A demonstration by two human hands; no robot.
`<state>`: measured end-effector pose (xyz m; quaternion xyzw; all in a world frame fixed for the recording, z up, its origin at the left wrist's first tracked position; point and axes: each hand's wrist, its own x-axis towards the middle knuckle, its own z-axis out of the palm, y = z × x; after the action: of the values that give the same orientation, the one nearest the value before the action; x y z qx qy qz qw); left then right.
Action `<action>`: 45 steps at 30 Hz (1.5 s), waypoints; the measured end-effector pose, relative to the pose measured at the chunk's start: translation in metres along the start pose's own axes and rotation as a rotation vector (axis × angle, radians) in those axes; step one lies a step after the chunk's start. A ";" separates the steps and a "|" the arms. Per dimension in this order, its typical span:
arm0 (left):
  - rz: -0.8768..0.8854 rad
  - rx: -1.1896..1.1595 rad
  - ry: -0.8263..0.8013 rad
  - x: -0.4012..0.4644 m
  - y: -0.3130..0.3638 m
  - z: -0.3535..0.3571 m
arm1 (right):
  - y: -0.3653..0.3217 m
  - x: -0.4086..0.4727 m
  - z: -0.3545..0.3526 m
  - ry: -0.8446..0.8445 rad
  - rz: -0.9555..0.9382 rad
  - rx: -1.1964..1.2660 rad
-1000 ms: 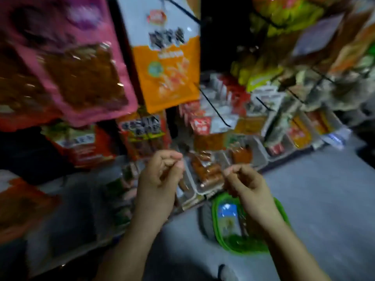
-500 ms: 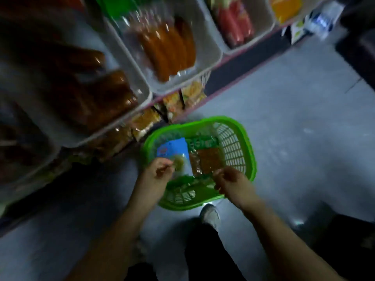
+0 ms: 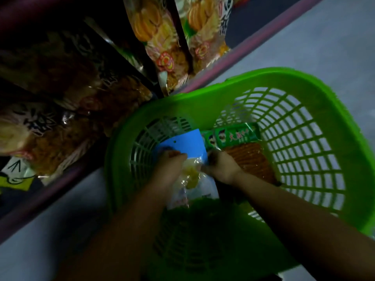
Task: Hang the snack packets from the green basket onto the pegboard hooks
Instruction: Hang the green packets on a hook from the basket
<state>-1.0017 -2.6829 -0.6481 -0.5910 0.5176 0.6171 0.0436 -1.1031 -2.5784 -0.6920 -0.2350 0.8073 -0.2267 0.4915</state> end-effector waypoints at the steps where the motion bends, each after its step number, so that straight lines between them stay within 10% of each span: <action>1: 0.026 0.006 0.014 0.003 0.002 0.002 | 0.001 -0.001 0.004 -0.030 -0.016 0.011; 10: -0.112 -0.008 -0.086 -0.031 -0.012 0.003 | 0.037 -0.041 -0.072 -0.269 0.126 0.656; 21: -0.108 -0.120 -0.098 -0.023 -0.018 0.002 | 0.053 -0.011 -0.078 0.172 0.197 -0.180; 26: -0.097 -0.144 -0.016 -0.019 -0.012 0.000 | 0.058 -0.007 -0.060 0.027 0.338 -0.351; 33: -0.104 -0.227 0.058 -0.013 -0.010 -0.003 | 0.052 -0.008 -0.049 0.237 0.326 -0.366; 40: -0.104 -0.139 0.110 -0.008 -0.015 -0.003 | 0.054 -0.003 -0.047 0.279 0.404 -0.191; 45: -0.039 -0.109 0.175 -0.007 -0.010 -0.001 | 0.049 -0.008 -0.064 0.290 0.320 0.563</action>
<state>-0.9924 -2.6748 -0.6483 -0.6541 0.4735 0.5894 -0.0222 -1.1650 -2.5265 -0.6897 0.0739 0.8012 -0.3912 0.4467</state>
